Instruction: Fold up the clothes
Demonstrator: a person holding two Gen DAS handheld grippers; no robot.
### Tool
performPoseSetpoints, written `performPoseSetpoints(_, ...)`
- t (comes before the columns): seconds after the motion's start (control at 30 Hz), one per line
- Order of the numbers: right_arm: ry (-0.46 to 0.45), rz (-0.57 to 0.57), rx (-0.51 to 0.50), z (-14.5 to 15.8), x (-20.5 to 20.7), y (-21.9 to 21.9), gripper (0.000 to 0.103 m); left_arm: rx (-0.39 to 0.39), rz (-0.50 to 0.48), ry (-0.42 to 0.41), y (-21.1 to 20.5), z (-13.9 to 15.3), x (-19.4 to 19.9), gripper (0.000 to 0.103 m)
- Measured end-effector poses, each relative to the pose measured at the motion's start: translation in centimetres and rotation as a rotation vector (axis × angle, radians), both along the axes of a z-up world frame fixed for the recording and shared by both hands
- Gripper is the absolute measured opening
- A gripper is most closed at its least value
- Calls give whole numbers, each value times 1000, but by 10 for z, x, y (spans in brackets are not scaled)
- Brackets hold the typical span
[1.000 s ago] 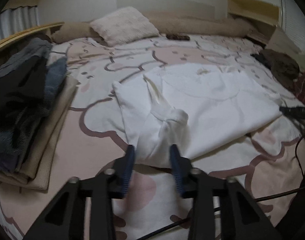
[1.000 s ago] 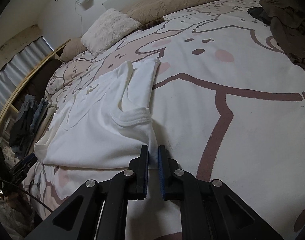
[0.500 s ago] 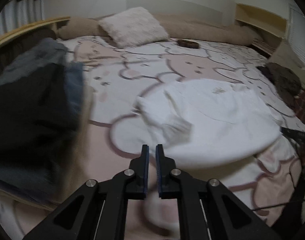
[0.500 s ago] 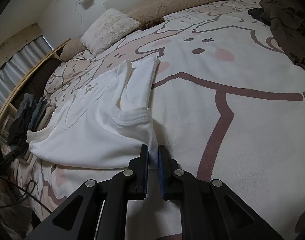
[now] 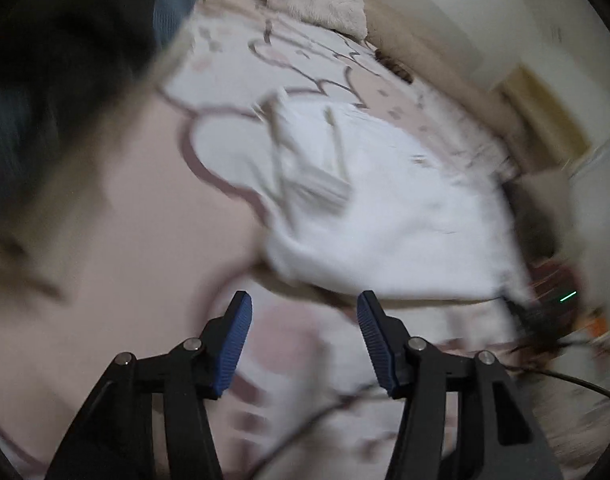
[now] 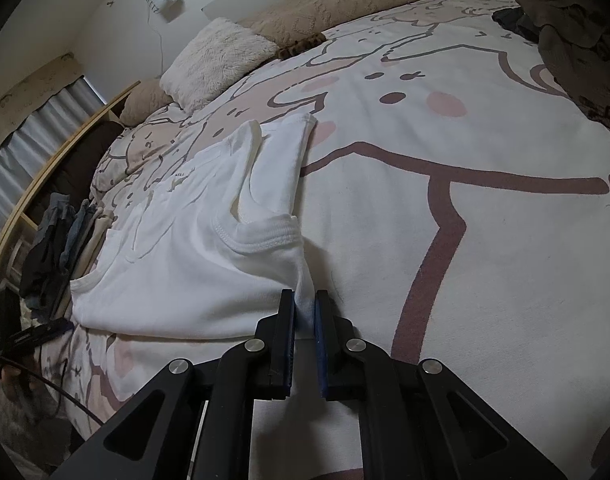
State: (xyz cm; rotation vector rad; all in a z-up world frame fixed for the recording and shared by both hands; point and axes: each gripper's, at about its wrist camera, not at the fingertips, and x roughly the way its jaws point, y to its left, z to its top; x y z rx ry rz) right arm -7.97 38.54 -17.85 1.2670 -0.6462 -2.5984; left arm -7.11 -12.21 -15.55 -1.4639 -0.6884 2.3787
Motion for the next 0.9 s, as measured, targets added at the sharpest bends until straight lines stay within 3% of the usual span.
performPoseSetpoints(0.07, 1, 0, 3, 0, 0, -1, 7, 163, 32, -42, 5, -9, 2, 55)
performPoseSetpoints(0.13, 1, -1, 0, 0, 0, -1, 7, 263, 68, -76, 11, -18, -4, 55)
performPoseSetpoints(0.27, 2, -2, -9, 0, 0, 0, 7, 283, 159, -39, 17, -20, -22, 55)
performPoseSetpoints(0.33, 4, -2, -11, 0, 0, 0, 7, 295, 213, -2, 12, -18, -28, 48)
performPoseSetpoints(0.4, 4, -2, -16, -1, 0, 1, 7, 312, 270, 30, 6, -18, -32, 14)
performPoseSetpoints(0.77, 2, -2, -26, -2, -1, 4, 7, 2, 308, 112, -13, 1, 0, 13)
performPoseSetpoints(0.9, 4, -2, -24, -2, 0, 4, 7, -149, 400, 162, -31, 14, 21, 16)
